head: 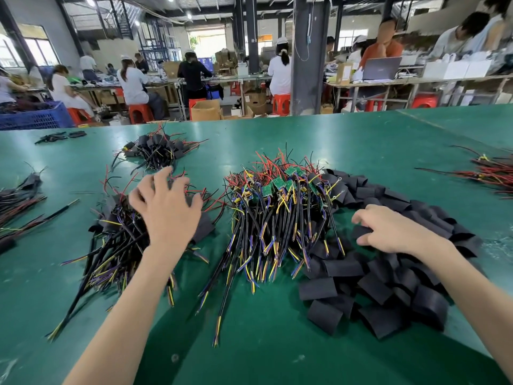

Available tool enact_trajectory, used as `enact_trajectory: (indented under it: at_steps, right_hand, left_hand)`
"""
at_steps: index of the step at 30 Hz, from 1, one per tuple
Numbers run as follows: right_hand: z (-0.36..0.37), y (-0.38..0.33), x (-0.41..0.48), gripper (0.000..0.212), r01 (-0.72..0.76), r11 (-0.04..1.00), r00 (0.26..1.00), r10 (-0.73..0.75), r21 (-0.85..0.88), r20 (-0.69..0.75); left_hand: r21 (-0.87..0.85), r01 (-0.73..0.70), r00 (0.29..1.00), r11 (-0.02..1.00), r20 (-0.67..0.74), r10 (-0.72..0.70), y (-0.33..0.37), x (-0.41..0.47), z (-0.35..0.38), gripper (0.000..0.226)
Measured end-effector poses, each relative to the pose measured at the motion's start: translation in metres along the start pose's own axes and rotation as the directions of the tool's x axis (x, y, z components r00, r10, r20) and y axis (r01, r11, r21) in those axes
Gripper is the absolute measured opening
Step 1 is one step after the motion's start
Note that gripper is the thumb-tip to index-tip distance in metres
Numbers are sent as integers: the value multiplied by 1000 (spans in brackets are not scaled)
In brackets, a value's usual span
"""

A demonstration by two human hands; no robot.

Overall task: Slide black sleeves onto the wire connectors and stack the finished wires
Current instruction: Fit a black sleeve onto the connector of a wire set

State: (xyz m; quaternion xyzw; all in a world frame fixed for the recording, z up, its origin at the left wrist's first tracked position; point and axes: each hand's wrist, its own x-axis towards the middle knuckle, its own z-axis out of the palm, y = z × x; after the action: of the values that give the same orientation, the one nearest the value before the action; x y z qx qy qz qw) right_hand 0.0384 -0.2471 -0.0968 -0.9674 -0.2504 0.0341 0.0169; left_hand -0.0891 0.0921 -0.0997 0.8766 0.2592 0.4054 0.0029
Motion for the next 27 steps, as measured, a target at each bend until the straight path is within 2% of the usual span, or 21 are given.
enact_trajectory:
  at_steps: [2, 4, 6, 8, 11, 15, 18, 20, 22, 24, 25, 27]
  right_hand:
    - [1, 2, 1, 39, -45, 998, 996, 42, -33, -74]
    - [2, 3, 1, 35, -84, 995, 987, 76, -54, -140]
    - [3, 4, 2, 32, -103, 994, 978, 95, -35, -183]
    - [4, 3, 3, 30, -108, 994, 973, 106, -2, -204]
    - [5, 1, 5, 30, -93, 995, 974, 97, 32, -203]
    - [8, -4, 4, 33, -60, 995, 968, 78, 80, -239]
    - [7, -9, 3, 34, -27, 992, 958, 62, 127, -281]
    - [6, -11, 2, 35, -10, 987, 954, 57, 160, -296]
    - [6, -12, 0, 36, 4, 983, 954, 50, 181, -295]
    - [6, -12, -1, 37, 12, 980, 955, 48, 201, -292]
    - [5, -12, -1, 37, 14, 978, 955, 49, 210, -294]
    - [5, -12, -1, 39, 17, 975, 953, 51, 222, -300]
  left_hand:
    - [-75, -85, 996, 994, -16, 84, 31, 3, -3, 28]
    - [-216, -125, 988, 968, 67, 142, 67, 7, -1, 22]
    - [-338, -106, 969, 935, 178, 174, 101, 13, 9, 23]
    - [-315, -82, 941, 946, 289, 178, 128, 25, 20, 31]
    - [-146, -75, 897, 986, 423, 131, 154, 41, 35, 43]
    - [-95, 7, 856, 995, 514, 43, 165, 47, 42, 25]
    - [-180, 165, 821, 970, 569, -34, 165, 50, 38, 11]
    - [-250, 278, 778, 927, 625, -65, 164, 54, 33, 20]
    - [-331, 396, 742, 857, 665, -86, 164, 57, 30, 15]
    - [-425, 499, 737, 755, 666, -112, 164, 60, 28, 17]
    - [-476, 537, 735, 696, 668, -111, 163, 62, 27, 12]
    - [-564, 606, 717, 561, 693, -77, 160, 64, 23, 11]
